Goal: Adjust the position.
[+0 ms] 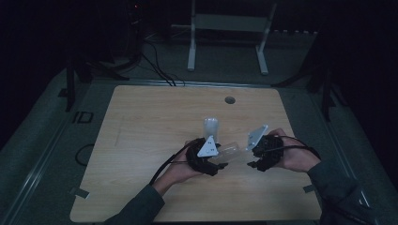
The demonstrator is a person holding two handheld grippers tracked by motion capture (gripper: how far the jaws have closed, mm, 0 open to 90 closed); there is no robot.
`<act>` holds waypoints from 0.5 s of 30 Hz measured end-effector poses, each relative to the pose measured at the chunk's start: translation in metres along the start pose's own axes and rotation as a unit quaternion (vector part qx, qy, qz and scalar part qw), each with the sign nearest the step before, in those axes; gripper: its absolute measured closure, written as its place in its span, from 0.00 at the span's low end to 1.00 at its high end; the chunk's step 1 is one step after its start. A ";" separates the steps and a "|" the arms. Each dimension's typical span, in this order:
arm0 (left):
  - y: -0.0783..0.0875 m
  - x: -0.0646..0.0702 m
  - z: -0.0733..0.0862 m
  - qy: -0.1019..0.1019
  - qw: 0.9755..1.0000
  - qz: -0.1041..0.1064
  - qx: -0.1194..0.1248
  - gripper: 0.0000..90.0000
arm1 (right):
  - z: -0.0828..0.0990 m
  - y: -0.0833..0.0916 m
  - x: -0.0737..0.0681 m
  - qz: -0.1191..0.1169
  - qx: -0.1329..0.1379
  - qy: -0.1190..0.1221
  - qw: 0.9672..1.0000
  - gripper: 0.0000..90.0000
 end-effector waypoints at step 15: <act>-0.008 0.007 -0.003 -0.032 0.999 0.021 -0.032 0.34 | -0.008 -0.002 -0.003 -0.014 -0.018 0.015 1.000 0.45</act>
Point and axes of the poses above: each handheld gripper's, and its own axes: y roughly backward along the jaws, z roughly out of its underside, x roughly to its right, the point moved 2 cm from there along -y, roughly forward along the jaws, and after that the axes turned 6 degrees about -y, right-handed, at the moved point
